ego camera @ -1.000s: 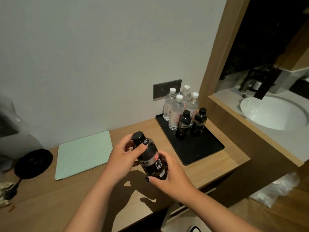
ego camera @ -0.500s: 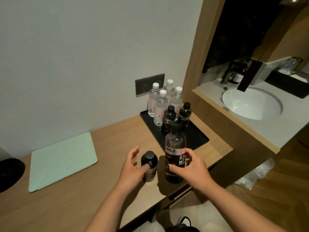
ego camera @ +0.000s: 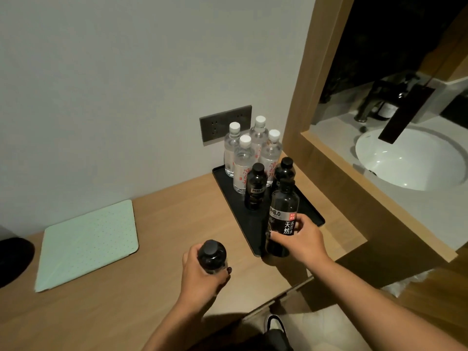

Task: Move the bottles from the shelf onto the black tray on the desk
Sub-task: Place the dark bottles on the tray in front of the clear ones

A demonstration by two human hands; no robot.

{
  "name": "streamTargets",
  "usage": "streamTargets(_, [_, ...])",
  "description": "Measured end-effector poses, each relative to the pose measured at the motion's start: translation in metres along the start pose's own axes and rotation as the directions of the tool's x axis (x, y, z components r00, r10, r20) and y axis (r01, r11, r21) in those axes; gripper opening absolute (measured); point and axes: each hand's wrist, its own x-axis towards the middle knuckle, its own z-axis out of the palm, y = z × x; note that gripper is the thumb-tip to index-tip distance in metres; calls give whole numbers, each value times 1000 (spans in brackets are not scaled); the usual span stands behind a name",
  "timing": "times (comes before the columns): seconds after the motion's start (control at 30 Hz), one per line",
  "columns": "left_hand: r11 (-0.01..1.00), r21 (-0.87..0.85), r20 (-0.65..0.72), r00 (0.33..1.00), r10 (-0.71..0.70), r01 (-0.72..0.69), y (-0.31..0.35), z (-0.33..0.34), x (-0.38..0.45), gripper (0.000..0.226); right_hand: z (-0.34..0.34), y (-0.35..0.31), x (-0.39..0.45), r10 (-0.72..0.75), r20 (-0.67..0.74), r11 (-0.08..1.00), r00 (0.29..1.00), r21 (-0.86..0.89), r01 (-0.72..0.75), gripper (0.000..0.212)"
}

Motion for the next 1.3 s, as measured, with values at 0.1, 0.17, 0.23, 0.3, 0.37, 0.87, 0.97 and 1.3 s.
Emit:
streamTargets(0.1, [977, -165, -29, 990, -140, 133, 3, 0, 9, 61, 2, 2, 23, -38, 56, 999, 998, -13, 39, 72])
streamTargets(0.17, [904, -349, -14, 964, -267, 245, 7, 2, 8, 53, 4, 4, 37, -73, 118, 997, 990, -20, 76, 71])
streamTargets(0.23, [783, -537, 15, 931, -365, 315, 10, 8, 4, 49, 4, 7, 53, -96, 196, 995, 976, -15, 101, 72])
streamTargets(0.3, [655, -673, 50, 905, -423, 343, 14, 16, 1, 48, 8, 14, 68, -97, 266, 994, 959, -26, 108, 73])
streamTargets(0.37, [583, -733, 70, 891, -448, 351, 21, 20, -2, 49, 14, 21, 78, -125, 268, 988, 955, -55, 144, 74])
streamTargets(0.87, [468, -825, 69, 879, -472, 316, 52, 45, 10, 51, 19, 48, 127, -216, 443, 976, 870, 93, 195, 66])
streamTargets(0.97, [420, -850, 88, 872, -481, 317, 53, 48, 14, 53, 18, 49, 132, -238, 501, 971, 832, 142, 192, 72])
streamTargets(1.3, [330, -879, 219, 907, -360, 343, 54, 47, 23, 106, 8, 37, 140, -152, 642, 985, 752, 33, 172, 77])
